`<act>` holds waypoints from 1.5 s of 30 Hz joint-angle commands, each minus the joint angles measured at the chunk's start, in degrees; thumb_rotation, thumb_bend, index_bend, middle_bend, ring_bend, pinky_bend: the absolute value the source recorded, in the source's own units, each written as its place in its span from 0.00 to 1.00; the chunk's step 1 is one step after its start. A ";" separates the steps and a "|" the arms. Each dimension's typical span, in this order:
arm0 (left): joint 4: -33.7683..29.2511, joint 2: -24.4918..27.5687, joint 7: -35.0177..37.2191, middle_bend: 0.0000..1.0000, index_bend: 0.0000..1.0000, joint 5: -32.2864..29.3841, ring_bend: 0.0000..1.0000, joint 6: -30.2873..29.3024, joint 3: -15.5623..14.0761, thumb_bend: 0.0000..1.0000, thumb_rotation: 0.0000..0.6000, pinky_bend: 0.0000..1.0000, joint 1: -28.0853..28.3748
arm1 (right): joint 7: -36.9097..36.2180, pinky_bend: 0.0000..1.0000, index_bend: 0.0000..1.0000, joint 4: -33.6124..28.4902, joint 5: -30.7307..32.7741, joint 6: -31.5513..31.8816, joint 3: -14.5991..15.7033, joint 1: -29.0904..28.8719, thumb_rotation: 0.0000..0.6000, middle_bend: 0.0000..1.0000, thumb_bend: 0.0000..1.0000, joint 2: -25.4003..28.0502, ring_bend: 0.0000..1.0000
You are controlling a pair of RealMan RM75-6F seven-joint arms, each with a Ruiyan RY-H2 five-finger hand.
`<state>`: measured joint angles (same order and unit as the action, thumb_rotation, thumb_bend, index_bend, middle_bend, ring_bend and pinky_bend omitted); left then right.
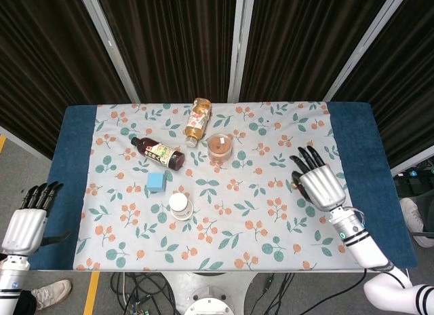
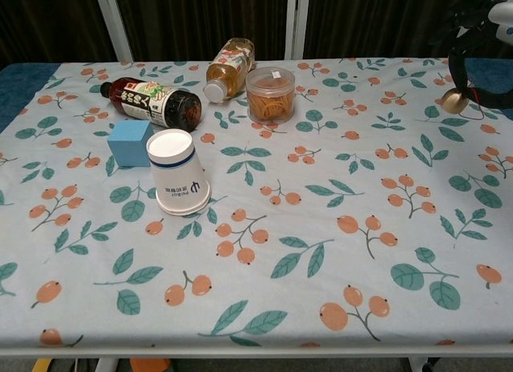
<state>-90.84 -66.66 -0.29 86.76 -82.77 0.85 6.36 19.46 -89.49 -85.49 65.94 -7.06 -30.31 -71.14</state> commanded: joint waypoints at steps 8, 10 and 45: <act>0.20 -0.04 0.32 0.05 0.04 -0.07 0.00 -0.05 -0.02 0.00 1.00 0.05 -0.06 | -1.37 0.00 0.74 -1.19 5.84 -5.08 -0.28 -0.83 1.00 0.20 0.36 -1.56 0.00; 0.28 -0.05 0.35 0.05 0.04 -0.14 0.00 -0.04 -0.04 0.00 1.00 0.05 -0.10 | -0.92 0.00 0.74 -0.62 5.41 -5.84 -0.01 -1.39 1.00 0.19 0.37 -1.17 0.00; 0.65 -0.15 0.80 0.05 0.04 -0.09 0.00 0.13 -0.18 0.00 1.00 0.05 -0.09 | -1.39 0.00 0.75 7.04 7.95 -9.70 1.11 -3.65 1.00 0.19 0.37 -6.97 0.00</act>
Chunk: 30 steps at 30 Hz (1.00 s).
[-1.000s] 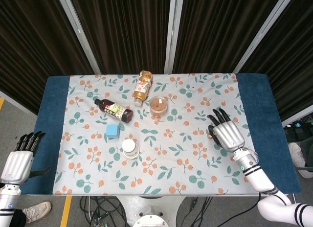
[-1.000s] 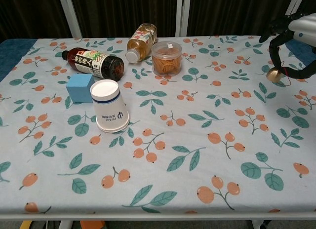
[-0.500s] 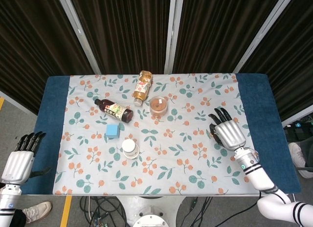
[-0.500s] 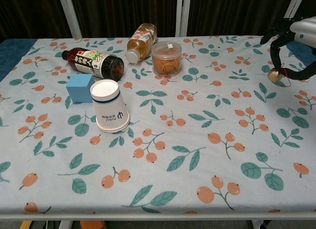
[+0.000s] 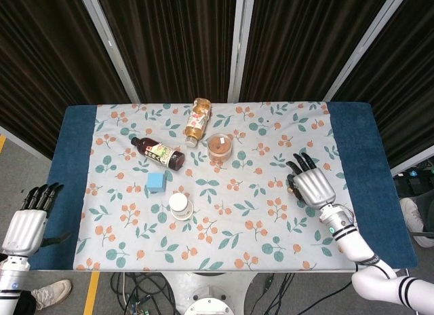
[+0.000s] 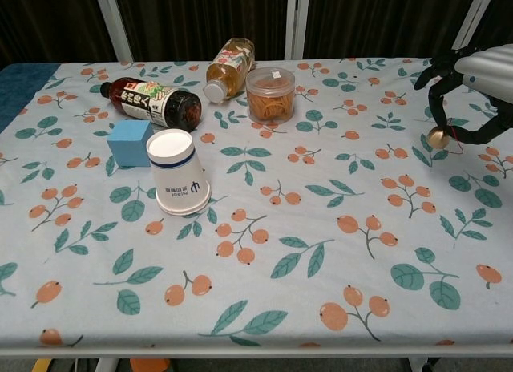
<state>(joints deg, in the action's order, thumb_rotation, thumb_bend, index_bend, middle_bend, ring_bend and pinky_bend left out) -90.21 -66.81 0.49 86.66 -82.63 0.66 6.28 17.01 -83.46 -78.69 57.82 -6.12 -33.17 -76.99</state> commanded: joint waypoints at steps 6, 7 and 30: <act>-0.09 0.17 0.12 0.05 0.04 0.08 0.00 -0.13 0.05 0.00 1.00 0.05 0.00 | 3.32 0.00 0.75 3.87 3.19 -3.61 0.22 -1.95 1.00 0.19 0.37 -3.50 0.00; -0.14 0.24 0.10 0.05 0.04 0.13 0.00 -0.22 0.06 0.00 1.00 0.05 -0.03 | 4.01 0.00 0.75 4.61 3.58 -3.94 0.30 -2.15 1.00 0.19 0.37 -4.09 0.00; -0.29 0.21 -0.38 0.05 0.04 0.01 0.00 -0.50 0.22 0.00 1.00 0.05 -0.13 | 4.46 0.00 0.25 5.38 5.71 -5.00 0.48 -3.09 1.00 0.10 0.13 -4.11 0.00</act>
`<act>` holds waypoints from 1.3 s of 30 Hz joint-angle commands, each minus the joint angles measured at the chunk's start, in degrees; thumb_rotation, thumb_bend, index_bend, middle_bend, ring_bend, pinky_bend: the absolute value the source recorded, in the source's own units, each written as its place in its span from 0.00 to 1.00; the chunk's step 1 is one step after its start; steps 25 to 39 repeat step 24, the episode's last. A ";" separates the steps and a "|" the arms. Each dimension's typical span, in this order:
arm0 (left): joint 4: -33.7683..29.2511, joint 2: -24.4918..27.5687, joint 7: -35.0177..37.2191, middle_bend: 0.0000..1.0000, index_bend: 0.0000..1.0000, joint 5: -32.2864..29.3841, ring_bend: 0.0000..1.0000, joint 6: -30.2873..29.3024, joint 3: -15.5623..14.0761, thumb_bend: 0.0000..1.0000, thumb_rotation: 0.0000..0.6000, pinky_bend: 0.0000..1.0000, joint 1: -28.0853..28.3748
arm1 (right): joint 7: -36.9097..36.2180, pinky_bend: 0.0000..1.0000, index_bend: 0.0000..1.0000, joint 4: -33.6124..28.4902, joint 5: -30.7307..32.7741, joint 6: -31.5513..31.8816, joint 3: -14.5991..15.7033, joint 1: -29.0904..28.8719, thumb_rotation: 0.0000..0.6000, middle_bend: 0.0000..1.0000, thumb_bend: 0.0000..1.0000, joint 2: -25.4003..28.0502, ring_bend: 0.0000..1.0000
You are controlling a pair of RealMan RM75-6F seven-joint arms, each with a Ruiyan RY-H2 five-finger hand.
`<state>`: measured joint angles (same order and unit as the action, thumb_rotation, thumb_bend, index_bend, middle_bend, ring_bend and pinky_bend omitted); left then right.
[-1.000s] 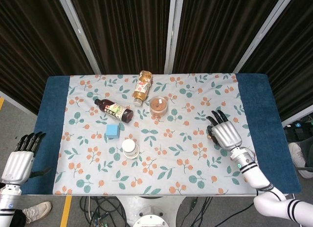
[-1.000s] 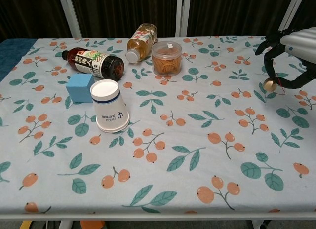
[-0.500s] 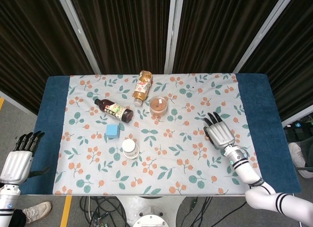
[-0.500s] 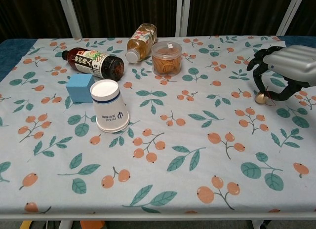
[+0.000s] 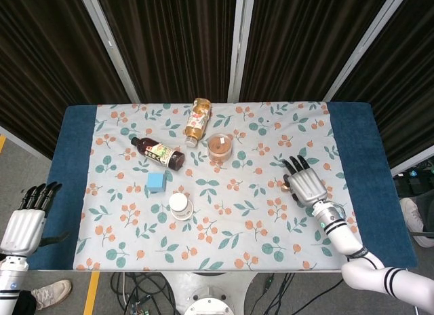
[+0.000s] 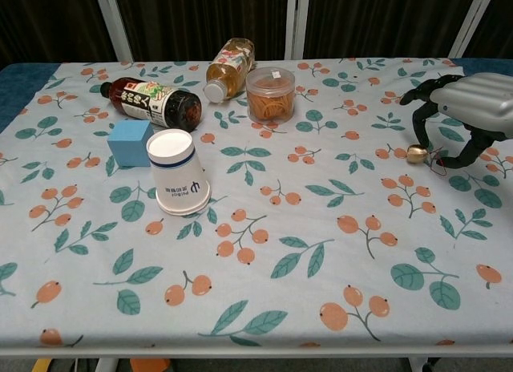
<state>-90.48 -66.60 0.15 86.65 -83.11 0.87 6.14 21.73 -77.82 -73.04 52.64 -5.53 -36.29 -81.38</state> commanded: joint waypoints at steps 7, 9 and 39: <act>-0.31 0.10 -0.34 0.05 0.04 0.10 0.00 -0.17 0.05 0.00 1.00 0.05 -0.01 | -3.31 0.00 0.08 -3.69 -1.25 5.09 -1.47 1.69 1.00 0.10 0.13 3.28 0.00; -0.37 0.13 -0.33 0.05 0.04 0.20 0.00 -0.45 0.12 0.00 1.00 0.05 -0.07 | -4.81 0.00 0.04 -5.41 -2.60 8.25 -1.59 3.13 1.00 0.09 0.13 4.88 0.00; -0.40 0.57 -0.39 0.05 0.04 0.94 0.00 -2.87 0.61 0.00 1.00 0.05 -0.81 | -19.04 0.00 0.00 -6.84 -12.99 37.08 5.76 24.40 1.00 0.00 0.12 11.25 0.00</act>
